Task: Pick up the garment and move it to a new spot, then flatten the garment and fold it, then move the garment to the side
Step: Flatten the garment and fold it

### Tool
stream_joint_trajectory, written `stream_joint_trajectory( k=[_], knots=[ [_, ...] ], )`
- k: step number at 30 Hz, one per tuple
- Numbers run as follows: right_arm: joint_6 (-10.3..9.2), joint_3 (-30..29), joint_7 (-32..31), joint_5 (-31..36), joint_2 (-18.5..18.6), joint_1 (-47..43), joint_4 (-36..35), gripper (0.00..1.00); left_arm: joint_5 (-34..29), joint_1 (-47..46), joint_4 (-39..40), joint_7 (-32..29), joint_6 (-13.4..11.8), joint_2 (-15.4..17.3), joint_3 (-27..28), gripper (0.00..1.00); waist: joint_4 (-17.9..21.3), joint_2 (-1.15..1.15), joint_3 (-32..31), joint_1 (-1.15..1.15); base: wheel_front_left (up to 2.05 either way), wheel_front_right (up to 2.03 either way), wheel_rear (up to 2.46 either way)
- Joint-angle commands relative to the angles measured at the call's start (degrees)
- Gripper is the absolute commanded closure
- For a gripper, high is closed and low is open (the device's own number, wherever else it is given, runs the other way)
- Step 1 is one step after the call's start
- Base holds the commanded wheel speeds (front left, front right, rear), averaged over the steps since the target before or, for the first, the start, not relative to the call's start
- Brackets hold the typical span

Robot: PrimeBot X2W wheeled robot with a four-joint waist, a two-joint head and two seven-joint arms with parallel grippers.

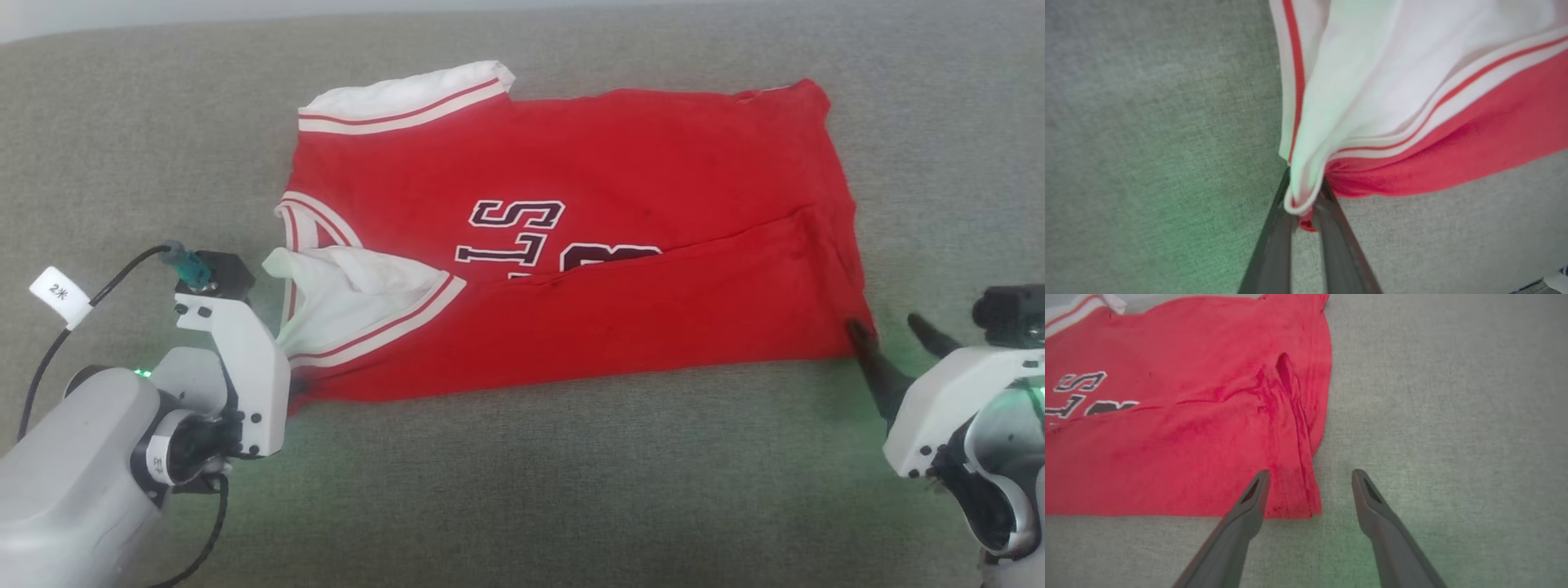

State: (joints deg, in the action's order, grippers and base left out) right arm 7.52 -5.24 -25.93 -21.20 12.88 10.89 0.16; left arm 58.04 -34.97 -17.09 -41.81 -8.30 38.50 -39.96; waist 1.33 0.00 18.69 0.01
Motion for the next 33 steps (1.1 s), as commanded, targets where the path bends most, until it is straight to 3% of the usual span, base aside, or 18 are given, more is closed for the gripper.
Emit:
stream_joint_trajectory(
  k=[1,13,14,15,16,26,33],
  knots=[
    [-0.07,0.52,-3.18,-0.29,0.58,0.80,0.68,0.00,0.53,2.00,-1.50,-0.42,0.30,-2.33,-2.26,1.00,-0.51,0.00,0.34,-0.01,0.00,0.00,0.00],
    [-0.06,2.09,-16.49,-0.51,1.58,6.27,6.41,0.00,0.48,1.06,-1.37,-0.20,1.07,-3.78,-2.95,1.00,-2.15,0.00,1.36,-0.01,0.00,0.00,0.00],
    [-0.06,2.40,-17.81,-0.82,1.74,6.72,7.24,0.29,0.44,0.92,-1.42,-0.20,1.05,-3.88,-3.00,1.00,-2.28,0.00,1.41,-0.01,0.00,0.00,0.00],
    [-0.05,3.09,-19.26,-1.09,2.04,7.08,7.90,0.88,0.47,0.81,-1.49,-0.24,1.23,-3.95,-3.05,1.00,-2.40,0.00,1.43,-0.01,0.00,0.00,0.00],
    [-0.05,3.51,-20.53,-0.55,2.61,7.33,8.32,1.00,0.56,0.70,-1.56,-0.31,1.38,-3.98,-3.07,1.00,-2.49,0.00,1.45,-0.01,0.00,0.00,0.00],
    [-0.10,3.44,-26.05,-1.80,5.39,9.38,7.38,1.00,1.23,0.13,-0.63,-1.47,1.77,-2.67,-2.70,1.00,-3.18,0.00,0.57,-0.01,0.00,0.00,0.00],
    [-0.10,4.93,-29.39,-4.21,8.97,6.45,3.39,1.00,1.77,1.71,3.98,-4.19,-0.92,0.50,-2.10,1.00,-3.56,0.00,-1.86,-0.01,0.00,0.00,0.00]
  ],
)
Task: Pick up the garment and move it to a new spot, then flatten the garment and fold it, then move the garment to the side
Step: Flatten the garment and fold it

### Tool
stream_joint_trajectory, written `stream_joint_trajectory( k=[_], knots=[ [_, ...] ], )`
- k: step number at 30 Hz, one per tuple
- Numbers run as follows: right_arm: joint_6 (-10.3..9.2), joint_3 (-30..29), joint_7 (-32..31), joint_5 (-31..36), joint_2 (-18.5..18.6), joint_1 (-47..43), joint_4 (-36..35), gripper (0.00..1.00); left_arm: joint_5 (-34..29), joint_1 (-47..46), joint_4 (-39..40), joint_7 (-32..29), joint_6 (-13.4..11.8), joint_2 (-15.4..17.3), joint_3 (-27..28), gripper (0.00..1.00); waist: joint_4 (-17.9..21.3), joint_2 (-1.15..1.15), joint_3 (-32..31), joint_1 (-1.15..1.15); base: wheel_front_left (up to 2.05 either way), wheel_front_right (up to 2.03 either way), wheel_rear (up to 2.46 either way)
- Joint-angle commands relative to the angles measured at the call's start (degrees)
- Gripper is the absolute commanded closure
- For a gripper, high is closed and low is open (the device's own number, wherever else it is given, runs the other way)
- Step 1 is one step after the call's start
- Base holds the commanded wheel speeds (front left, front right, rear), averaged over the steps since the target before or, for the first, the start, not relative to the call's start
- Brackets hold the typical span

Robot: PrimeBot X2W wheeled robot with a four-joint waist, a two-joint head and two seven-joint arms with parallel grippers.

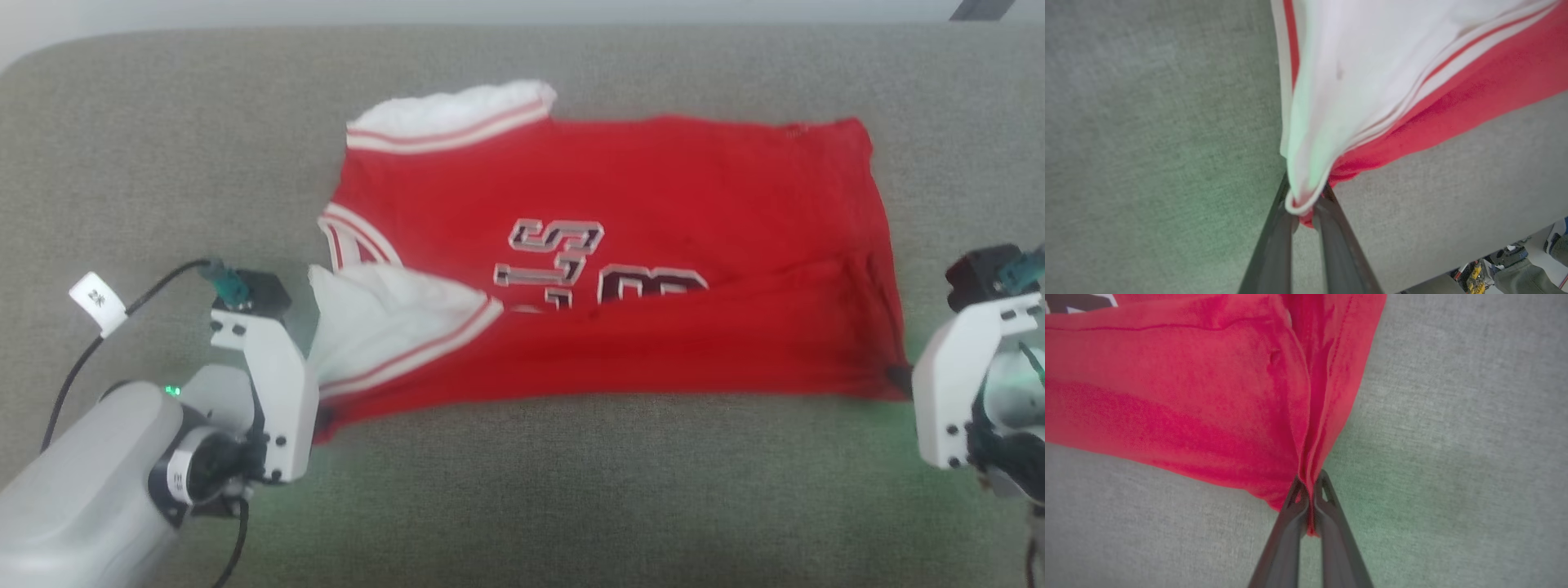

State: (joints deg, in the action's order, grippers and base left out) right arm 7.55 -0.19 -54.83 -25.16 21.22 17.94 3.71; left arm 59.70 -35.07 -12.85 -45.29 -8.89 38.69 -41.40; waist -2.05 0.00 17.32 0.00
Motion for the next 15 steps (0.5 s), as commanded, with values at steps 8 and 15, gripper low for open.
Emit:
stream_joint_trajectory(
  k=[8,15],
  knots=[
    [-0.13,0.47,-5.47,-3.59,5.59,-6.98,-6.66,1.00,0.19,5.65,9.99,-4.55,-6.13,5.27,-0.76,1.00,-0.37,0.00,-2.92,0.00,0.00,0.00,0.00],
    [-0.13,-0.96,-7.05,-5.10,5.80,-12.11,-9.49,1.00,0.97,9.83,16.20,-5.79,-9.56,7.32,-1.38,1.00,-0.37,0.00,-3.60,0.00,0.00,0.00,0.00]
  ],
)
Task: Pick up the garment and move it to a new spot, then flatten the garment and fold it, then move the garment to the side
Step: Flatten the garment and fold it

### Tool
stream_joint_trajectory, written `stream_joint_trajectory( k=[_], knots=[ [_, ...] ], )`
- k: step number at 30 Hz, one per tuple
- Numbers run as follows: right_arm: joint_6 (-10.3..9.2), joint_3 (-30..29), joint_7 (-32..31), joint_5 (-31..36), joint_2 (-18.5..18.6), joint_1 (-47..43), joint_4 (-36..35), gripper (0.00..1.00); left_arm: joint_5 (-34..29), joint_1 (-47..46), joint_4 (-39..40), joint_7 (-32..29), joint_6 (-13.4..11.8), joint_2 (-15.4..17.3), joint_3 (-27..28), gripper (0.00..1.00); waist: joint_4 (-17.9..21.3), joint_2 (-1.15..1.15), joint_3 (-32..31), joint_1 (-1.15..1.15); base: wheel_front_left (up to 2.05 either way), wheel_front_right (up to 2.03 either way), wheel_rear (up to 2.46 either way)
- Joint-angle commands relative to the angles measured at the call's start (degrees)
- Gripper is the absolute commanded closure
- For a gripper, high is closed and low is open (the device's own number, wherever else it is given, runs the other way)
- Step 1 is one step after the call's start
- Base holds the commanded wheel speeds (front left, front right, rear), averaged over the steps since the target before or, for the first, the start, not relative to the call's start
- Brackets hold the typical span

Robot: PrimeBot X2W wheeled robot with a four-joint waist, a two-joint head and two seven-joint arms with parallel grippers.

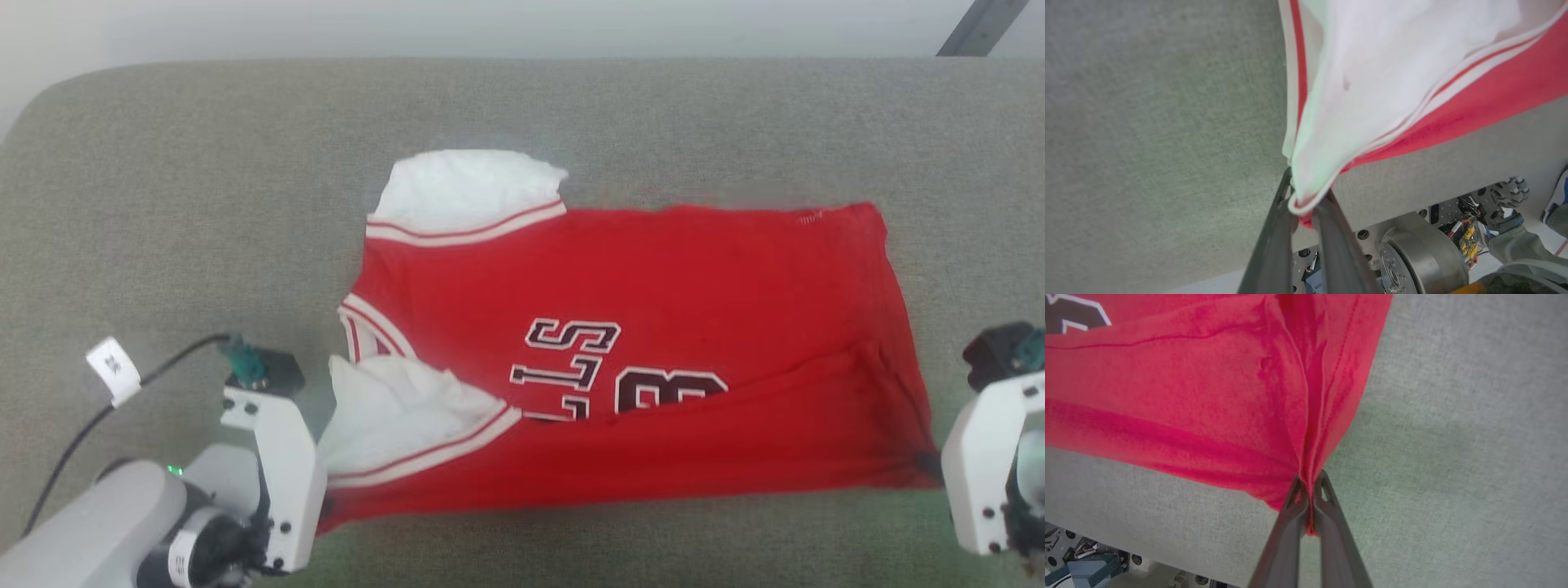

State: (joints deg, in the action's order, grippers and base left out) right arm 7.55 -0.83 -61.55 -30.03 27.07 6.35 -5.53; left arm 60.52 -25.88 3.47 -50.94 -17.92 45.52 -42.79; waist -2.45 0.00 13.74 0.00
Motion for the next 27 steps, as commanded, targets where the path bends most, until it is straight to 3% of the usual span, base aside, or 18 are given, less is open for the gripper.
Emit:
stream_joint_trajectory(
  k=[1,8,9,10,11,12,13,14,27],
  knots=[
    [-0.13,-0.40,-0.32,-0.27,-0.23,-1.09,-0.37,1.00,0.33,1.23,0.17,0.05,-0.61,0.47,-0.06,1.00,0.07,0.00,-0.03,0.00,0.00,0.00,0.00],
    [-0.13,0.73,0.85,1.01,-1.01,-2.37,1.27,1.00,1.12,3.18,-1.77,0.66,-0.61,-0.77,-0.74,1.00,0.40,0.00,0.05,0.00,0.00,0.00,0.00],
    [-0.13,1.13,1.09,0.98,-1.34,-2.21,1.70,1.00,1.28,3.38,-2.35,0.76,-0.56,-1.14,-0.87,0.96,0.47,0.00,0.05,0.00,0.00,0.00,0.00],
    [-0.13,1.51,1.26,0.81,-1.57,-1.93,1.90,1.00,1.28,3.41,-2.93,0.90,-0.35,-1.38,-0.92,0.68,0.55,0.00,0.06,0.00,0.00,0.00,0.00],
    [-0.13,1.53,1.90,0.71,-1.78,-1.43,2.05,0.78,1.16,3.30,-3.39,1.02,-0.32,-1.48,-0.91,0.42,0.65,0.00,0.07,0.00,0.00,0.00,0.00],
    [-0.13,1.54,2.54,0.87,-1.99,-0.89,2.18,0.40,0.99,3.09,-3.68,1.16,-0.23,-1.62,-0.92,0.09,0.75,0.00,0.08,0.00,0.00,0.00,0.00],
    [-0.13,1.80,2.93,0.89,-2.17,-0.68,2.35,0.06,0.87,2.68,-3.93,1.24,-0.12,-1.79,-0.88,0.00,0.81,0.00,0.07,0.00,0.00,0.00,0.00],
    [-0.13,1.98,3.15,0.81,-2.27,-0.57,2.54,0.00,0.85,2.26,-4.09,1.28,-0.19,-1.83,-0.72,0.00,0.86,0.00,0.04,0.00,0.00,0.00,0.00],
    [-0.12,-2.08,9.51,2.33,-3.31,2.18,-1.33,0.00,-1.05,-4.44,3.82,-2.74,-2.48,4.14,2.42,0.00,2.96,0.00,1.13,0.00,0.00,0.00,0.00]
  ],
)
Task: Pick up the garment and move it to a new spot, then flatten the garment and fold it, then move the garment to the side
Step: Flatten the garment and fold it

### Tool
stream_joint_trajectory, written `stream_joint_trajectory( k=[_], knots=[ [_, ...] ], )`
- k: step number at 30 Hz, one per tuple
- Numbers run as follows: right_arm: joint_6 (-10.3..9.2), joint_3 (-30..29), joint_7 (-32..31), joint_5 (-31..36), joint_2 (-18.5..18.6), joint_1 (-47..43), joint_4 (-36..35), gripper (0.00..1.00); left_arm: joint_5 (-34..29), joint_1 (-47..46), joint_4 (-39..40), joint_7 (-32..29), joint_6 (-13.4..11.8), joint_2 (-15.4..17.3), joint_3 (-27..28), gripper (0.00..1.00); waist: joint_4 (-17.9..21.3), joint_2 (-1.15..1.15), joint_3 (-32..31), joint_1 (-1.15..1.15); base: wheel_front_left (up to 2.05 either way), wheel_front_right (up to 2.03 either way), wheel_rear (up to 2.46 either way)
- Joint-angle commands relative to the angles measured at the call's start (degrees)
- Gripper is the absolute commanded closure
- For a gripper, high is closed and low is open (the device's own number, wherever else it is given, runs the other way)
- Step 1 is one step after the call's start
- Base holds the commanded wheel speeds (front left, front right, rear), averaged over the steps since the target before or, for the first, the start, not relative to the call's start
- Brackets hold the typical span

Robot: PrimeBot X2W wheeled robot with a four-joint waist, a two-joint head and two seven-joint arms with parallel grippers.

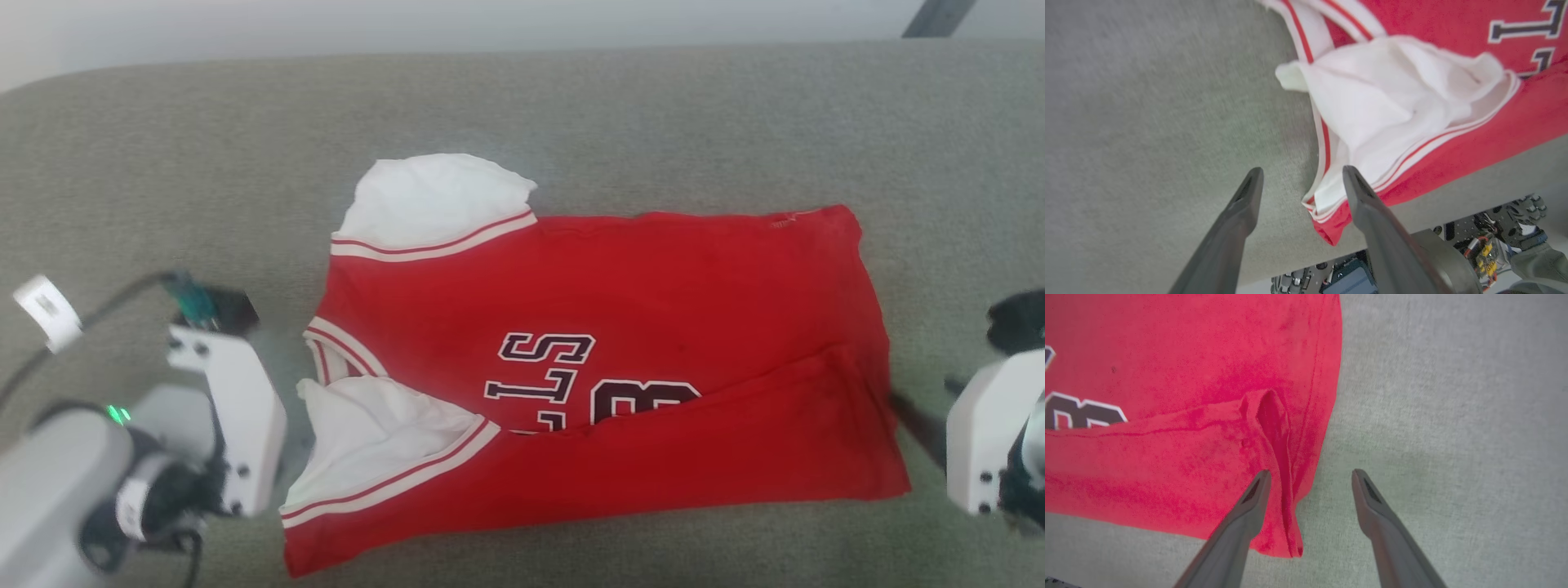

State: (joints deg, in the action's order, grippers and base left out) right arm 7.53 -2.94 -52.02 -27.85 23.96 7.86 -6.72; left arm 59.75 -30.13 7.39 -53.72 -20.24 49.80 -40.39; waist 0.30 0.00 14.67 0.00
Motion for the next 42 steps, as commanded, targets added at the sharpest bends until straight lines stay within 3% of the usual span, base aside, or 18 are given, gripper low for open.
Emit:
stream_joint_trajectory(
  k=[1,9,19,23,32,42],
  knots=[
    [-0.09,-0.22,1.48,0.44,-0.52,1.23,-0.77,0.00,-0.60,-1.10,0.32,-0.31,-0.18,0.30,0.33,0.00,0.57,0.00,0.50,0.00,0.00,0.00,0.00],
    [-0.09,-1.50,16.50,5.14,-5.48,5.72,-2.46,0.00,-2.28,-10.44,-2.71,-1.05,1.61,0.64,3.16,0.00,4.64,0.00,3.72,0.00,0.00,0.00,0.00],
    [-0.09,1.15,39.81,11.30,-11.43,10.81,-3.38,0.00,-6.12,-23.89,-13.10,-2.31,6.87,-0.66,3.64,0.00,10.98,0.00,9.57,0.00,0.00,0.00,0.00],
    [-0.09,2.04,45.96,12.01,-13.49,11.31,-2.12,0.00,-7.89,-28.77,-17.56,-2.58,8.63,-1.42,3.35,0.00,13.03,0.00,11.69,0.00,0.00,0.00,0.00],
    [-0.09,3.14,49.83,12.53,-15.07,11.33,1.09,0.00,-9.72,-35.76,-25.50,-3.90,10.92,-3.51,2.37,0.00,15.37,0.00,14.88,0.00,0.00,0.00,0.00],
    [-0.10,3.23,49.75,12.12,-15.23,12.40,3.04,0.00,-7.74,-36.78,-31.36,-11.06,9.12,-5.83,0.42,0.00,15.71,0.00,16.35,0.00,0.00,0.00,0.00]
  ],
)
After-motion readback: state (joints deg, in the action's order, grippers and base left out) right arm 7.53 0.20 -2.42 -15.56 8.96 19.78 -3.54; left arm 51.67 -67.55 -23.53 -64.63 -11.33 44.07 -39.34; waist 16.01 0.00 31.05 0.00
